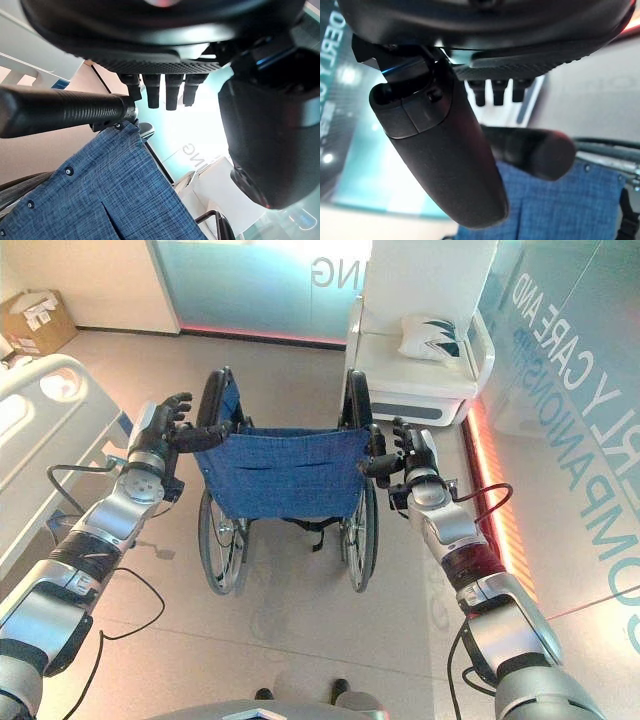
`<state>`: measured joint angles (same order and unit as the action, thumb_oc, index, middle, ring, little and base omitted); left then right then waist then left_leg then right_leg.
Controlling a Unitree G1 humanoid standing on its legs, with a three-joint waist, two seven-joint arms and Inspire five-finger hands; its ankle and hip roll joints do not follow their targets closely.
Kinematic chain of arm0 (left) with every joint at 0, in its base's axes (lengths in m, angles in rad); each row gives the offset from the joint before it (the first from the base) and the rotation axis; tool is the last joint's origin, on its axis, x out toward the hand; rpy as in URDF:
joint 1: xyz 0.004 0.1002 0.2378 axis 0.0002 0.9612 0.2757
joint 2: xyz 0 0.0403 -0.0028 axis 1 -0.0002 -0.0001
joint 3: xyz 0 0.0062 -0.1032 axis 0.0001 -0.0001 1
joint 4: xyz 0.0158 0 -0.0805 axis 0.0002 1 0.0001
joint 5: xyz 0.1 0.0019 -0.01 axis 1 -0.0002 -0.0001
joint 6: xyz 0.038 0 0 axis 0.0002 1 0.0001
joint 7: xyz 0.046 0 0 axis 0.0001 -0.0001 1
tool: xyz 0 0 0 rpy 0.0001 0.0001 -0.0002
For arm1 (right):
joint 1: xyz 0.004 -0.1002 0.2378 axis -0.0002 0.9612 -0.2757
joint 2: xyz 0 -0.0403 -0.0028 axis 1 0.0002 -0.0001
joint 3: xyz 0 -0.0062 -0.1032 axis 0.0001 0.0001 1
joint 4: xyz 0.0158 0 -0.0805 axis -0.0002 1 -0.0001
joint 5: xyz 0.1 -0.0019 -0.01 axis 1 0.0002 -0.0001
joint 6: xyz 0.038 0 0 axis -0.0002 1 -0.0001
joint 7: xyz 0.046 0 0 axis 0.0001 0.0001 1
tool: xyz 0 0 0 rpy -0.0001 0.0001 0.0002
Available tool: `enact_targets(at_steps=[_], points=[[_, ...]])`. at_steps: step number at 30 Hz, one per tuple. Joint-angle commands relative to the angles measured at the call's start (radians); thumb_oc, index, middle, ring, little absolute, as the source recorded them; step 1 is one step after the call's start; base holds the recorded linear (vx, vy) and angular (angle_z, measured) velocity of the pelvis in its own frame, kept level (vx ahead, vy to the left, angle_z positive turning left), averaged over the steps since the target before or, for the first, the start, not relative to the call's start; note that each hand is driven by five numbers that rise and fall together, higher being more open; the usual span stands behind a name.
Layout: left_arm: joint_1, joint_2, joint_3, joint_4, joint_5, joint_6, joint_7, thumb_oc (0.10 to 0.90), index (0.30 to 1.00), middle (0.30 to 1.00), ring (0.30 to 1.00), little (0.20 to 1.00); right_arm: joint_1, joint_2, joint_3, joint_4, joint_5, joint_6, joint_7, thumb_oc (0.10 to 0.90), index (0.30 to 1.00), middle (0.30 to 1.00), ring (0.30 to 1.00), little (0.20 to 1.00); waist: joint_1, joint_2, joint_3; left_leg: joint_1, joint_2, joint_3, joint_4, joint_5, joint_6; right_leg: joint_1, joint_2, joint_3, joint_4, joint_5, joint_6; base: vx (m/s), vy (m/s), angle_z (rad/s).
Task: Push the wheelchair next to the bed
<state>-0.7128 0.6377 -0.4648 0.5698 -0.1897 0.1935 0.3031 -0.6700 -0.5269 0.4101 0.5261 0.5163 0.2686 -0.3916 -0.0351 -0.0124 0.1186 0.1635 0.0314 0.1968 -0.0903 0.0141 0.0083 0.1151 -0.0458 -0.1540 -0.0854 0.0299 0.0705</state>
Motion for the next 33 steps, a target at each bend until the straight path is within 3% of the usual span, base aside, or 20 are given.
enact_targets(at_steps=[1, 9, 24, 28, 33], points=[[-0.079, -0.002, -0.017, 0.03, 0.04, -0.067, 0.05, 0.8, 0.9, 0.9, 0.9, 0.9, -0.099, -0.007, -0.023, 0.021, -0.036, -0.097, -0.119, 0.8, 0.9, 0.9, 0.9, 0.9, 0.017, 0.012, -0.066, -0.035, -0.07, 0.021, 0.014, -0.06, -0.001, -0.02, -0.028, -0.063, 0.06, -0.026, 0.046, 0.0, 0.0, 0.0], [-0.069, 0.003, -0.012, 0.022, 0.037, -0.063, 0.045, 0.8, 0.9, 0.9, 0.9, 0.9, -0.085, -0.001, -0.034, 0.045, -0.002, -0.096, -0.089, 0.8, 0.9, 0.9, 0.9, 0.9, 0.021, 0.013, -0.062, -0.037, -0.071, 0.018, 0.014, -0.059, -0.001, -0.024, -0.033, -0.067, 0.065, -0.027, 0.048, 0.0, 0.0, 0.01], [-0.043, 0.027, 0.028, 0.01, 0.044, -0.051, 0.038, 0.8, 0.9, 0.9, 0.9, 0.9, -0.046, -0.042, -0.02, -0.072, -0.02, -0.024, 0.109, 0.8, 0.9, 0.9, 0.9, 0.9, 0.012, 0.004, -0.054, -0.044, -0.07, 0.021, 0.014, -0.056, -0.001, -0.038, -0.033, -0.062, 0.074, -0.025, 0.053, 0.0, 0.0, 0.0], [-0.036, 0.04, 0.042, 0.007, 0.037, -0.044, 0.03, 0.8, 0.9, 0.9, 0.9, 0.9, -0.024, -0.063, -0.017, -0.109, 0.029, -0.006, 0.193, 0.8, 0.9, 0.9, 0.9, 0.9, 0.007, -0.001, -0.052, -0.044, -0.069, 0.026, 0.015, -0.055, 0.0, -0.041, -0.031, -0.059, 0.076, -0.025, 0.053, 0.0, 0.0, 0.0], [-0.033, 0.041, 0.049, 0.012, 0.037, -0.043, 0.033, 0.8, 0.9, 0.9, 0.9, 0.9, -0.016, -0.058, -0.02, -0.13, 0.097, -0.003, 0.219, 0.8, 0.9, 0.9, 0.9, 0.9, 0.006, -0.004, -0.051, -0.044, -0.068, 0.028, 0.014, -0.054, -0.001, -0.04, -0.029, -0.058, 0.075, -0.025, 0.053, 0.0, 0.0, 0.0]])
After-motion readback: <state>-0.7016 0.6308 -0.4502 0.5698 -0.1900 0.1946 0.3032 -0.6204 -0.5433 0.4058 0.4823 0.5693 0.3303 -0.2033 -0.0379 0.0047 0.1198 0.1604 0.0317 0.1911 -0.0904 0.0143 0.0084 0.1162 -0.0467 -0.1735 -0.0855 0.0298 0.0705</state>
